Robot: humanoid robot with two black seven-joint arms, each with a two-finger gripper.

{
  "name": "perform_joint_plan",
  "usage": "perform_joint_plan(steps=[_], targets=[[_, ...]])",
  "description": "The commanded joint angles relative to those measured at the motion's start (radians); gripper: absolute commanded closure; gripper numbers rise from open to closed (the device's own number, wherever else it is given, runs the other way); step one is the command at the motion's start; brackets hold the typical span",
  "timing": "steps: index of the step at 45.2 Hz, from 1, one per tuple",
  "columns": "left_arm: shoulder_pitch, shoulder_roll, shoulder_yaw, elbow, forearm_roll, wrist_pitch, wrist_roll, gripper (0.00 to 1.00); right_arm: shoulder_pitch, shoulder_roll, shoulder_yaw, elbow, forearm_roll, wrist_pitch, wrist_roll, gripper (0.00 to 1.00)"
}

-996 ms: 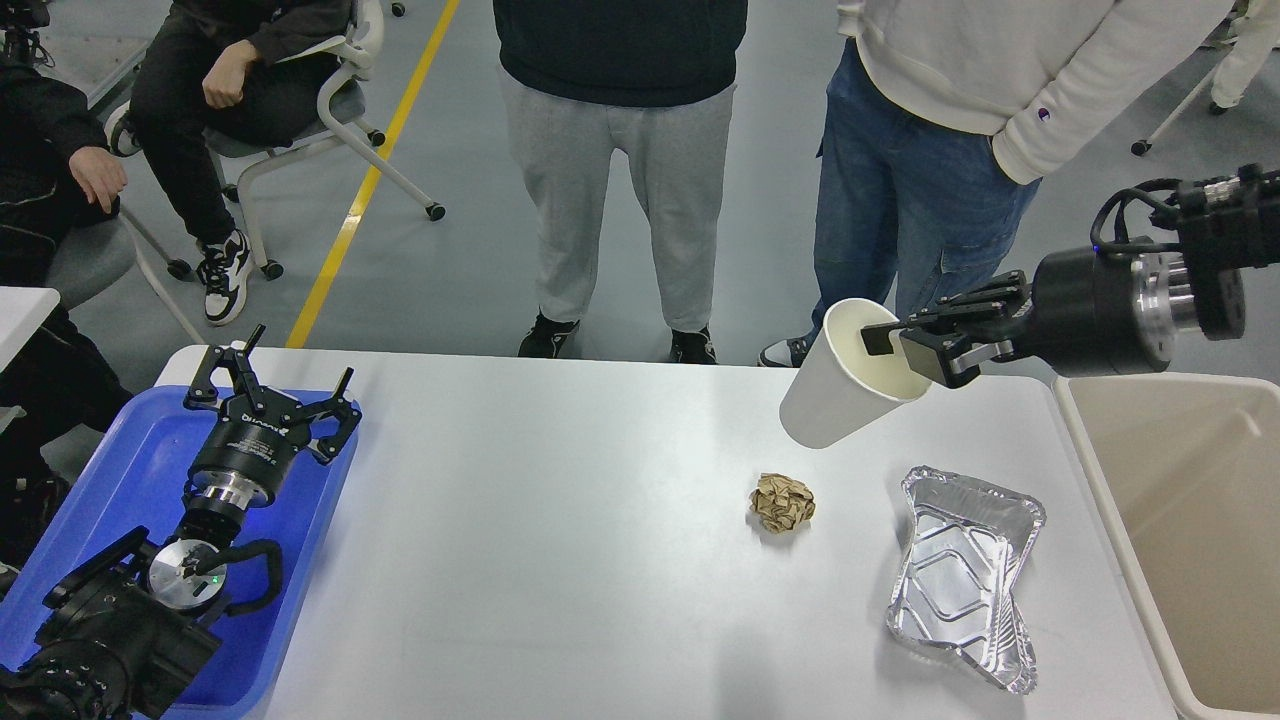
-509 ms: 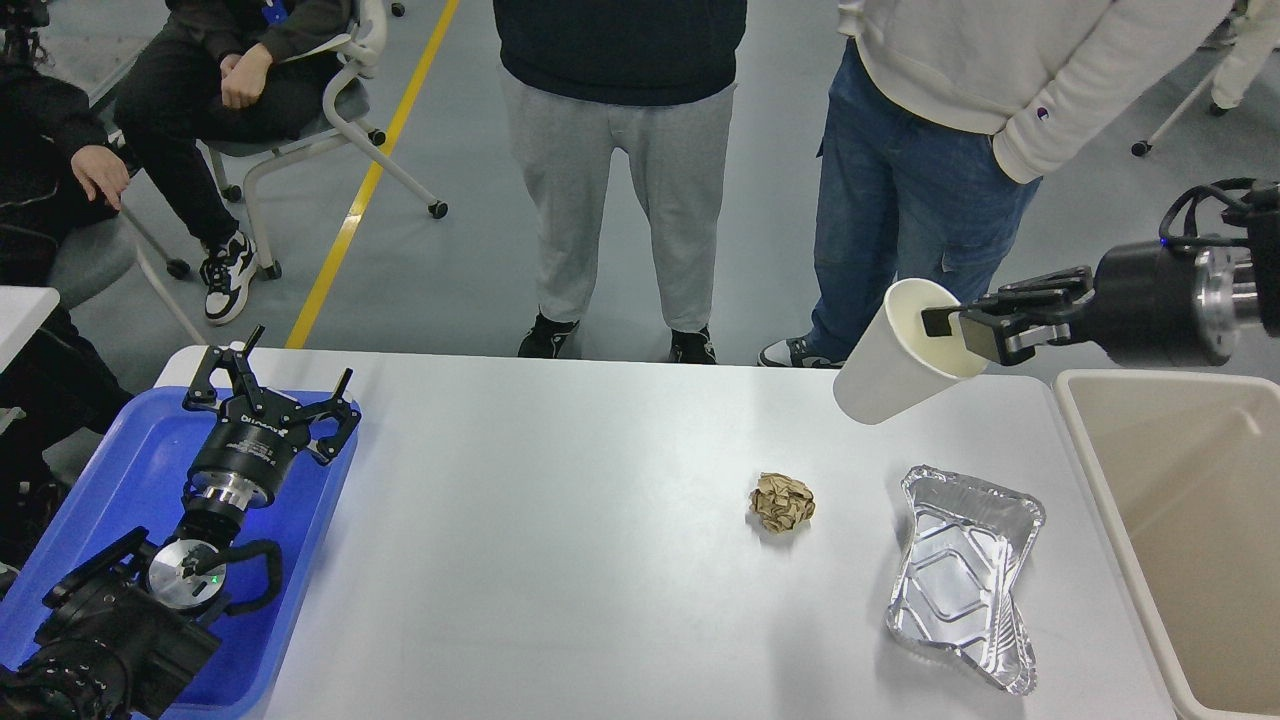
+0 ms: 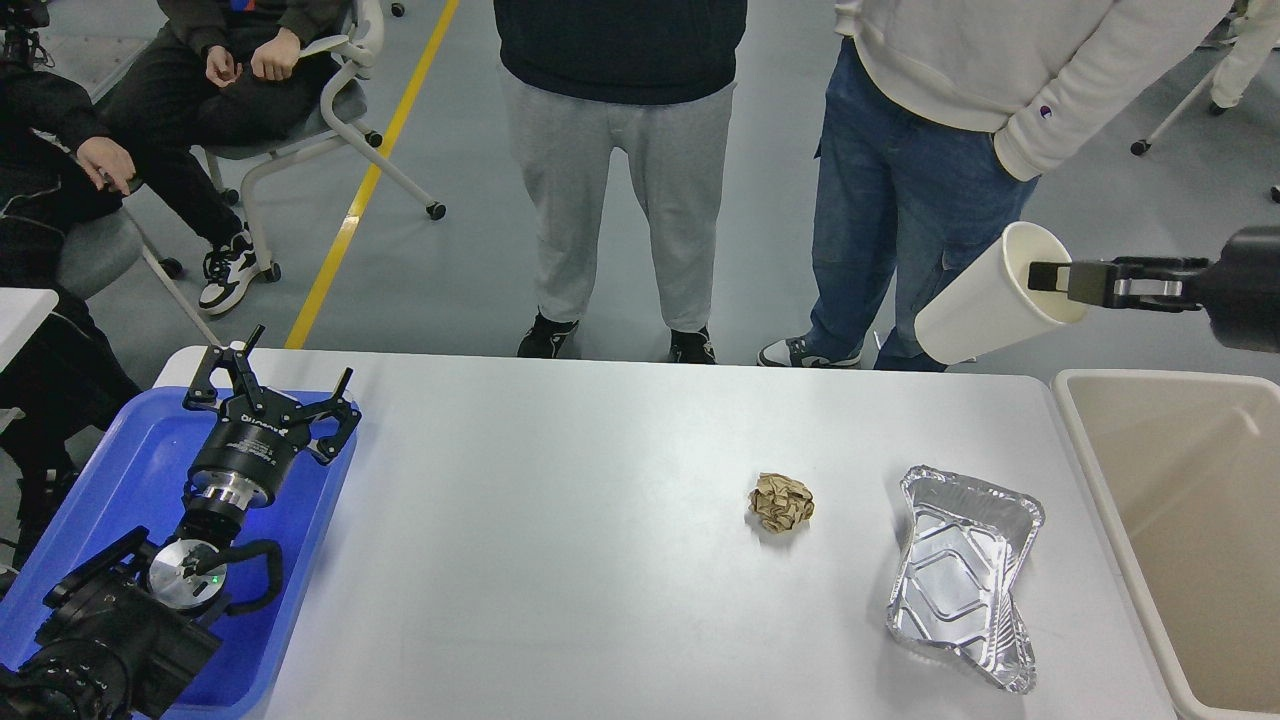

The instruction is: Tidy desktop

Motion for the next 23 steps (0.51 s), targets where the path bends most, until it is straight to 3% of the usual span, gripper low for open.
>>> perform_joint_plan(steps=[1, 23], targets=[[0.0, 0.0, 0.0, 0.001, 0.0, 0.0, 0.0, 0.0, -0.062, -0.045, 0.0, -0.096, 0.139, -0.037, 0.0, 1.0], [0.0, 0.0, 0.0, -0.001, 0.0, 0.0, 0.0, 0.0, -0.231, -0.057, 0.0, -0.251, 0.404, -0.12, 0.002, 1.0]])
